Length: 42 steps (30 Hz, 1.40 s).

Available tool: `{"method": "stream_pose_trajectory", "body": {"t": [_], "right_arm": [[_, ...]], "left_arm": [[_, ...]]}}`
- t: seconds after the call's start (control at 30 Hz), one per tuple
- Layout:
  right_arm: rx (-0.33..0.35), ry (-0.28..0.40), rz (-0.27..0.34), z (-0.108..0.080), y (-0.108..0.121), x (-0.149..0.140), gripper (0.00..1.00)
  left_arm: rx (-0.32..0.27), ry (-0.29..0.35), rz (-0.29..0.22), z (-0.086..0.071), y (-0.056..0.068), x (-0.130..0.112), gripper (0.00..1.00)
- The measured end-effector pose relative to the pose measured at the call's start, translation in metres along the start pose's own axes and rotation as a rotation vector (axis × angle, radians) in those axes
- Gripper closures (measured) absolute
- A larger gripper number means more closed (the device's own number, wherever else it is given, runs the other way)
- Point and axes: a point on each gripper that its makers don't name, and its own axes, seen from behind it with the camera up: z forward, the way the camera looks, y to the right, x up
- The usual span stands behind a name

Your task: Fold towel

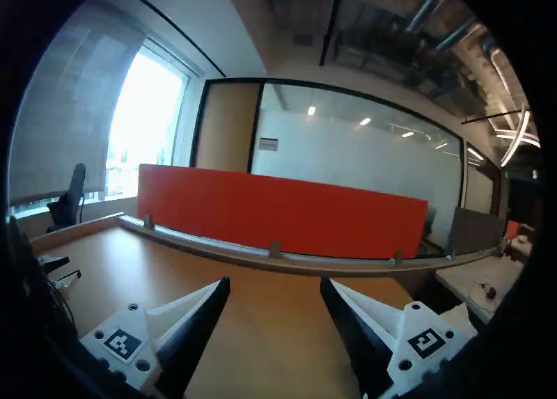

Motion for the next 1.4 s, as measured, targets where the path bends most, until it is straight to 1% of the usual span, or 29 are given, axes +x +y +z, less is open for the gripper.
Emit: {"method": "stream_pose_trajectory", "body": {"t": [0.17,0.47,0.77,0.87,0.97,1.1,1.27,1.4], "right_arm": [[-0.003,0.001,0.000,-0.001,0.002,-0.001,0.00],[0.000,0.006,-0.002,0.001,0.001,-0.003,0.00],[-0.039,0.057,-0.006,0.004,0.015,0.006,0.00],[-0.041,0.068,0.005,0.007,0.016,0.004,0.00],[-0.046,0.072,0.024,0.011,0.018,-0.003,0.00],[-0.071,0.063,0.051,0.016,0.026,-0.020,0.00],[-0.078,0.072,0.073,0.014,0.034,-0.041,0.00],[-0.091,0.078,0.106,0.012,0.042,-0.060,0.00]], "left_arm": [[0.003,0.000,0.000,-0.001,-0.002,-0.001,0.01],[0.004,0.000,0.001,0.000,-0.002,-0.002,0.01],[0.004,-0.001,0.002,0.000,-0.002,-0.002,0.01],[0.004,-0.001,0.002,0.000,-0.001,-0.002,0.01],[0.004,-0.001,0.002,0.000,-0.001,-0.002,0.01],[0.003,-0.001,0.002,-0.001,-0.001,-0.001,0.01],[0.004,-0.001,0.002,-0.001,-0.001,-0.001,0.01],[0.004,-0.001,0.002,-0.001,0.000,-0.002,0.01]]}}
